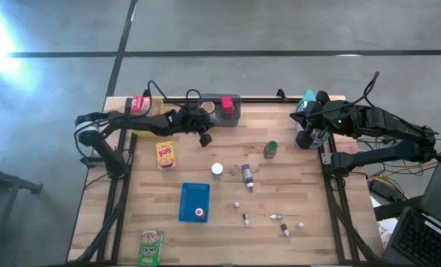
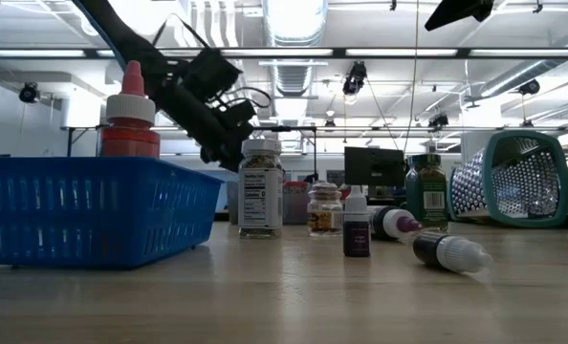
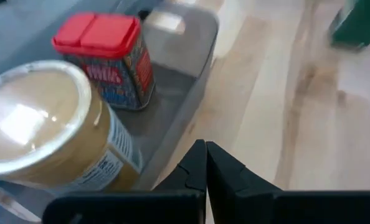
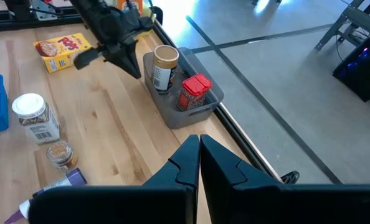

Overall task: Pick & Place Kitchen Items
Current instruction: Put the gold spice bottle into the black bin

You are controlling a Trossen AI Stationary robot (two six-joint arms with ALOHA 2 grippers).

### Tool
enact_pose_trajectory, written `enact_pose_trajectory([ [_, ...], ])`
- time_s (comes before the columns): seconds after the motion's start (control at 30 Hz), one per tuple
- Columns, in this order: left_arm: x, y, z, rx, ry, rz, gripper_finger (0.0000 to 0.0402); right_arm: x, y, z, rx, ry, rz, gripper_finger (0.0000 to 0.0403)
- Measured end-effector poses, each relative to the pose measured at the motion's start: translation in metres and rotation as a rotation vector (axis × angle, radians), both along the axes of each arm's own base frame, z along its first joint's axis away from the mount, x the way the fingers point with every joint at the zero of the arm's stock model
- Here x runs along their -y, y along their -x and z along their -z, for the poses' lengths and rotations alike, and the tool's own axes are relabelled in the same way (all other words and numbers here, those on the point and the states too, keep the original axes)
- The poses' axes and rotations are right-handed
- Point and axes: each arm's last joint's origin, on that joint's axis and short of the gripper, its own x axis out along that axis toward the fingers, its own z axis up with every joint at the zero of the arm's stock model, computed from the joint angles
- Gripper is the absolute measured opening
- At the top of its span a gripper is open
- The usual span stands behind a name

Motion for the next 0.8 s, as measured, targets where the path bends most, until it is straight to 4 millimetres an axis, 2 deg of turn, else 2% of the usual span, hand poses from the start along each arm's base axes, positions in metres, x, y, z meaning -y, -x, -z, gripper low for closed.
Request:
enact_pose_trajectory([
  [0.37,-0.011,-0.005,-0.01,-0.076,-0.06,-0.079,0.0001,0.0,0.0,0.0,-0.001,0.001,-0.001,0.0008],
  [0.8,-0.022,-0.003,-0.002,-0.126,-0.059,-0.113,0.0,0.0,0.0,0.0,-0.001,0.001,-0.001,0.0008],
])
